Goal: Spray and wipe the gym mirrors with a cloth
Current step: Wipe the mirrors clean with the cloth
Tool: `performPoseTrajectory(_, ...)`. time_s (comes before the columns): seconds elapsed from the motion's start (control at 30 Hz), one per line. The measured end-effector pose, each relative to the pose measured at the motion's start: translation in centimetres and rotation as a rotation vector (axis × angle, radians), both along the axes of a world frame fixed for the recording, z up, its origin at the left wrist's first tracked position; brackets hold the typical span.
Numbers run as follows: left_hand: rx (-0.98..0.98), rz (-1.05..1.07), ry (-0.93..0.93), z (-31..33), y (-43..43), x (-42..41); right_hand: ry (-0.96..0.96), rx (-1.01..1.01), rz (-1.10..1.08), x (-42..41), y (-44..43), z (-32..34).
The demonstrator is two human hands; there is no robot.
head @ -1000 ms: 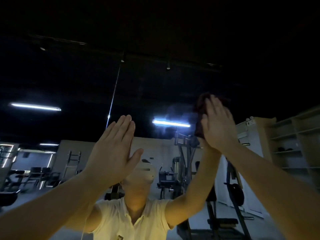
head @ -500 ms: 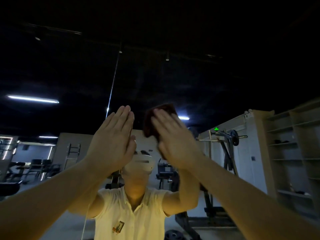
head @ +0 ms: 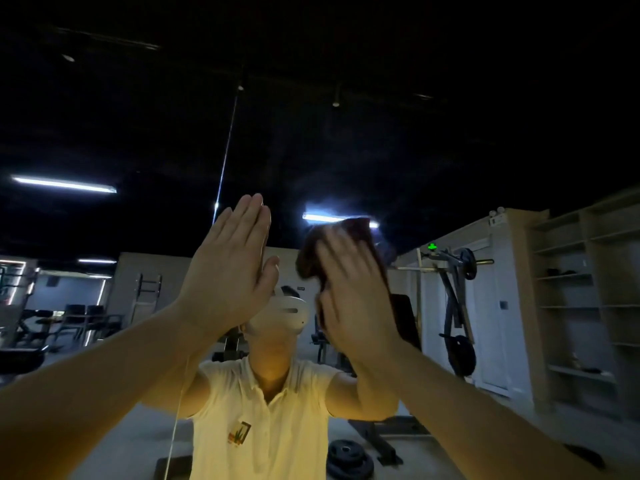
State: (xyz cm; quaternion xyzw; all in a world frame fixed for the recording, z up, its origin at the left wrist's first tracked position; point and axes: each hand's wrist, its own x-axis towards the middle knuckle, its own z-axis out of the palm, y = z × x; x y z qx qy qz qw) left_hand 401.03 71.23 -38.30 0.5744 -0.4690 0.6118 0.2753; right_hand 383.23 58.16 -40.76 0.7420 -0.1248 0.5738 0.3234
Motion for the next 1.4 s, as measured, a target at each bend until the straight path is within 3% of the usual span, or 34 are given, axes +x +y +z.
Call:
performPoseTrajectory(0.07, -0.003, -0.017, 0.003, 0.0, -0.1, -0.1, 0.207, -0.147, -0.057, -1.0, -0.6, -0.2)
performPoseTrajectory(0.13, 0.0, -0.027, 0.008, 0.0, -0.2, -0.1, 0.288, -0.234, -0.117, -1.9, -1.1, 2.8)
performPoseTrajectory(0.37, 0.024, -0.029, -0.013, 0.1, 0.3, 0.2, -0.129, 0.076, -0.07, 0.2, 0.7, 16.7)
performPoseTrajectory(0.47, 0.038, -0.025, -0.022, 0.2, 0.6, 0.4, -0.134, 0.111, 0.038, 1.9, 1.9, 13.6)
performPoseTrajectory(0.67, 0.059, -0.041, -0.018, 0.1, 0.7, 0.5, 0.306, -0.166, -0.012, 0.0, -0.1, -3.3)
performPoseTrajectory(0.73, 0.072, -0.022, -0.017, 0.1, 0.9, 0.5, 0.488, -0.265, -0.101, -1.2, -1.1, -3.9)
performPoseTrajectory(0.8, 0.084, 0.007, -0.022, 0.1, 1.2, 0.6, 0.564, -0.334, -0.195, -1.6, -1.2, -0.3)
performPoseTrajectory(0.97, 0.053, 0.056, 0.015, -0.9, 2.0, 0.5, 0.164, -0.064, -0.143, -0.3, 1.2, 13.8)
performPoseTrajectory(1.07, 0.034, 0.069, 0.034, -2.1, 2.6, 0.4, -0.002, 0.081, -0.089, 2.0, 3.5, 18.1)
performPoseTrajectory(1.2, 0.031, 0.092, 0.013, -2.8, 3.2, 0.2, -0.014, 0.051, 0.024, 4.6, 4.6, 13.3)
performPoseTrajectory(1.4, -0.021, 0.005, -0.015, -3.4, 3.9, 0.0, 0.355, -0.177, 0.011, 1.8, 2.0, -1.4)
